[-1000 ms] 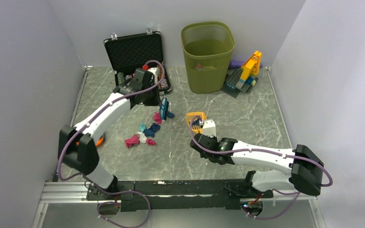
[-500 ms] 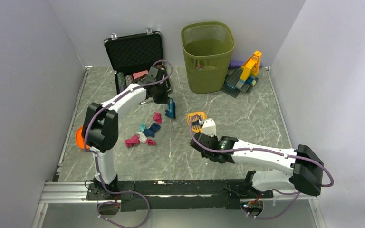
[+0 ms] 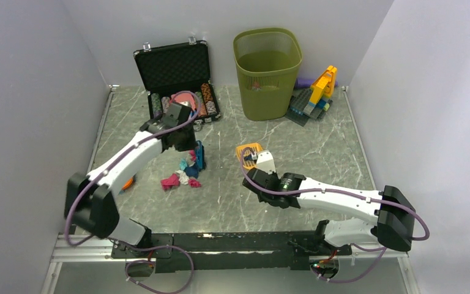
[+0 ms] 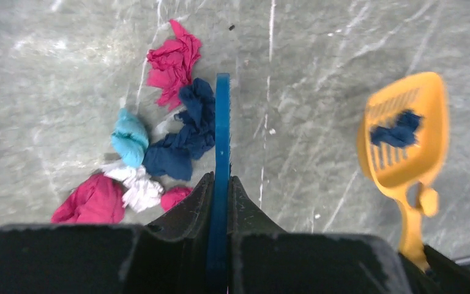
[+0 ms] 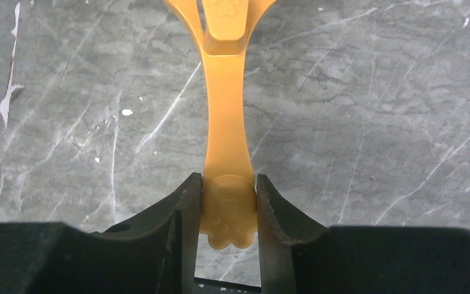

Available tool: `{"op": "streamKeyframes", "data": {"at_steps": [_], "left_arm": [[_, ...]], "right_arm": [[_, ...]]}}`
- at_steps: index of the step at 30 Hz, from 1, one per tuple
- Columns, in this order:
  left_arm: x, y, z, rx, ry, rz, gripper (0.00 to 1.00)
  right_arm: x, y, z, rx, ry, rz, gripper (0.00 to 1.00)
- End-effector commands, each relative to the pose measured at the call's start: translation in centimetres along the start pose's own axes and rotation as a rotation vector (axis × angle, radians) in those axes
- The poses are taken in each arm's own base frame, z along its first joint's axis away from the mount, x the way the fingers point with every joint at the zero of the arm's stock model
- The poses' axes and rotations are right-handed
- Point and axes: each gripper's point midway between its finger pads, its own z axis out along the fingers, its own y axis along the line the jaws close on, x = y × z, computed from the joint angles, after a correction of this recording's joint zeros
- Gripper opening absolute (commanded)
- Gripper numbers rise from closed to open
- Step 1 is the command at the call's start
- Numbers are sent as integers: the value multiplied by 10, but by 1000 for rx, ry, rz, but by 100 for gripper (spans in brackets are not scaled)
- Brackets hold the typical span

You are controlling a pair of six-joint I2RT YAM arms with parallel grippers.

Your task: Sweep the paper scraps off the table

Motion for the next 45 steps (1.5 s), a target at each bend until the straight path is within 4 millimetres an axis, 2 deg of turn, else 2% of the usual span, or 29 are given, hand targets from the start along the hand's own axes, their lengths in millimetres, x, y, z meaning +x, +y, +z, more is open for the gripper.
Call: {"op": "streamKeyframes", "data": {"at_steps": [1,4,7,10,13,19,26,36,40,45], "left_arm": [[-31,3,-69,38,-162,42,0],[-51,36,-98,-90,-219,82,0],[-63,75,-111,-267,-239,138,0],[-61,96,-103,-383,-152,215,0],[-53,107,-88,-456,-32,285,0],[-39,99,-56,-387,119,372,0],[-34,84,-22,-299,211,412,0],[-25,51,22,-127,314,402,0],[-9,42,28,-92,367,422,0],[21,21,14,1,401,454,0]], "right_arm": [[-8,19,-6,-100,-5,-48,0],[-3,42,-16,-249,14,-127,0],[4,63,-31,-372,44,-227,0],[14,65,-38,-373,99,-327,0],[21,69,-45,-364,150,-416,0],[34,76,-57,-366,240,-535,0],[33,75,-55,-278,312,-604,0],[24,108,-39,-255,352,-632,0],[19,121,-37,-282,352,-609,0],[12,123,-30,-283,356,-588,0]]}}
